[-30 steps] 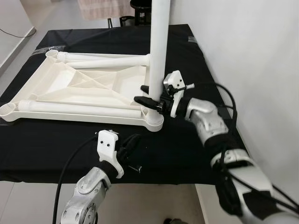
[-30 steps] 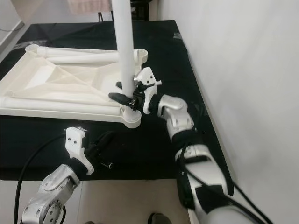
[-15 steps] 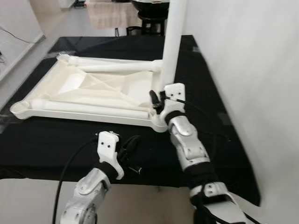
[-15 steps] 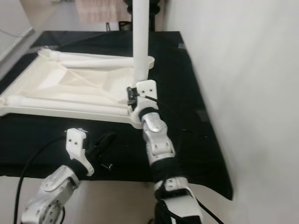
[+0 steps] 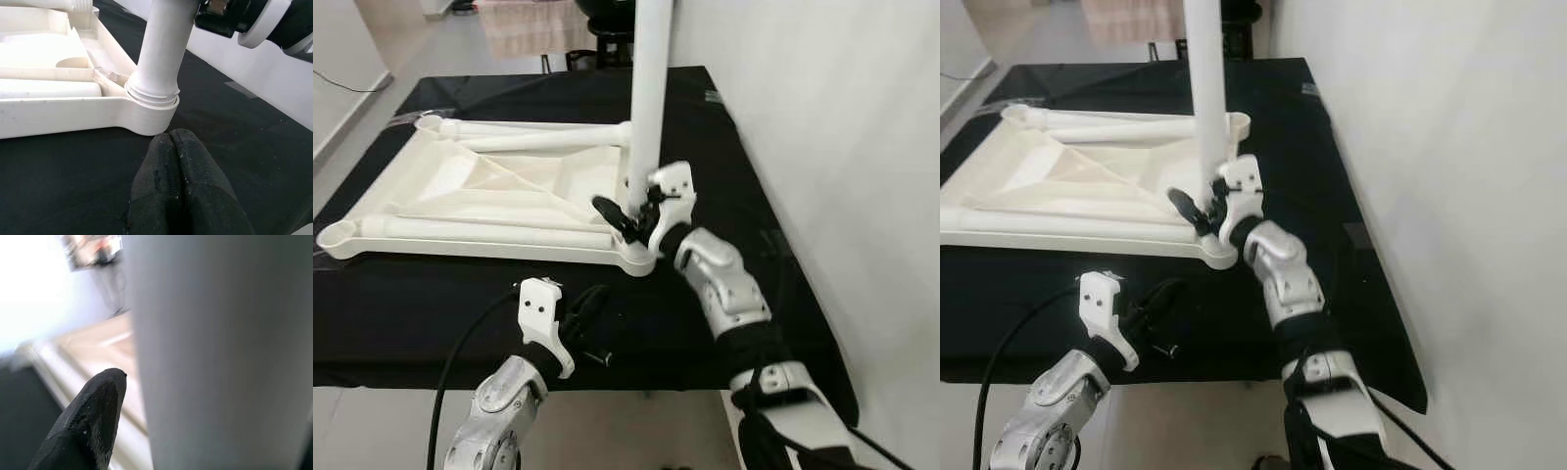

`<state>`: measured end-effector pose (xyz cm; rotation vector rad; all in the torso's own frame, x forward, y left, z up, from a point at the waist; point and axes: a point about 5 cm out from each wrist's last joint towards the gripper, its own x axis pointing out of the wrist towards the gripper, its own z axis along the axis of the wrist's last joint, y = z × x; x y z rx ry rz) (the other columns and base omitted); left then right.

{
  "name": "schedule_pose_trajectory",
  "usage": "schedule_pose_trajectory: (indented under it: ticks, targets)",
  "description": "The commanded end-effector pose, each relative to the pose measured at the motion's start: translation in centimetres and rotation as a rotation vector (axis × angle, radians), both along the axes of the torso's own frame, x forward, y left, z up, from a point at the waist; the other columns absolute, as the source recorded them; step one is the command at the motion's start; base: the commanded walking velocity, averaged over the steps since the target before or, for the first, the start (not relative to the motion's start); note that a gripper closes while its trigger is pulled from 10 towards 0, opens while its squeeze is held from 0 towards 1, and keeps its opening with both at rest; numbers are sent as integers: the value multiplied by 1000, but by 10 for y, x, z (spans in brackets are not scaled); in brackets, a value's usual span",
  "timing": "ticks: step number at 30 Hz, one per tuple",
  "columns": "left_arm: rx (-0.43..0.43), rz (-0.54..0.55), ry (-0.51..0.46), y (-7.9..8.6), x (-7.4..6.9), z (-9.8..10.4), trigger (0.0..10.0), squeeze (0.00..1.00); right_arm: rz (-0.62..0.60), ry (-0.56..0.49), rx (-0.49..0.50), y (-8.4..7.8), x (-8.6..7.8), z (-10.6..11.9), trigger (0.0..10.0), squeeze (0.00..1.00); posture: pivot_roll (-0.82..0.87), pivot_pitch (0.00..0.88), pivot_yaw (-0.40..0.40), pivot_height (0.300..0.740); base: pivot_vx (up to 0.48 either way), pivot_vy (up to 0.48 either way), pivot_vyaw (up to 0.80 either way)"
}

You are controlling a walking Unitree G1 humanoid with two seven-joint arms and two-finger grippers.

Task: Building children table

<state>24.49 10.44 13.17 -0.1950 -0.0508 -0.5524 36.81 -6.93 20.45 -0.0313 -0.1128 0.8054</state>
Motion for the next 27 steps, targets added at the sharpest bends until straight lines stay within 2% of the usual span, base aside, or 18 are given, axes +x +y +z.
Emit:
schedule_pose_trajectory:
  ticks: [1,4,5,6,7,8,10,18,22,23,24,25,26,27]
  targets:
    - [7,7,8,1,-1,-3,10000,0,75,8,-32,7,-2,-4,10000,0,85,123,-19,740,0,0,0]
    - [4,8,6,1,-1,-3,10000,0,172,36,-53,-1,1,-5,10000,0,75,126,-12,740,0,0,0]
    - [3,9,6,1,-1,-2,10000,0,210,57,-61,-4,2,-8,8157,0,75,126,-12,740,0,0,0]
    - [3,9,6,1,-1,-2,10000,0,210,57,-61,-4,2,-8,8157,0,75,126,-12,740,0,0,0]
    - [3,8,6,0,-1,-2,10000,0,239,74,-70,-7,2,-11,2471,0,75,126,-12,740,0,0,0]
    - [2,7,6,0,-1,-2,10000,0,242,84,-96,-11,5,-13,0,0,78,131,-11,740,0,0,0]
    - [0,6,7,0,-2,-2,10000,0,227,91,-118,-16,9,-13,0,0,78,131,-11,740,0,0,0]
    - [-1,6,6,-1,-2,-1,10000,0,220,97,-102,-24,12,-10,0,0,71,144,-10,740,0,0,0]
    - [-3,5,6,0,-2,-1,10000,0,109,131,-121,-27,11,-23,0,0,67,150,-15,740,0,0,0]
    - [-2,6,5,0,-2,0,10000,0,-132,181,-149,-28,14,-40,0,0,62,152,-13,740,0,0,0]
    - [-2,6,5,0,-2,0,10000,0,-132,181,-149,-28,14,-40,0,0,62,152,-13,740,0,0,0]
    - [-2,6,5,1,-2,0,10000,0,-307,209,-175,-31,14,-50,0,0,62,153,-14,740,0,0,0]
    - [-1,6,4,1,-2,0,10000,0,-475,245,-108,-30,4,-63,0,0,67,157,-15,740,0,0,0]
    - [1,7,3,1,-1,0,10000,0,-541,280,-75,-25,-10,-74,0,0,78,156,-14,740,0,0,0]
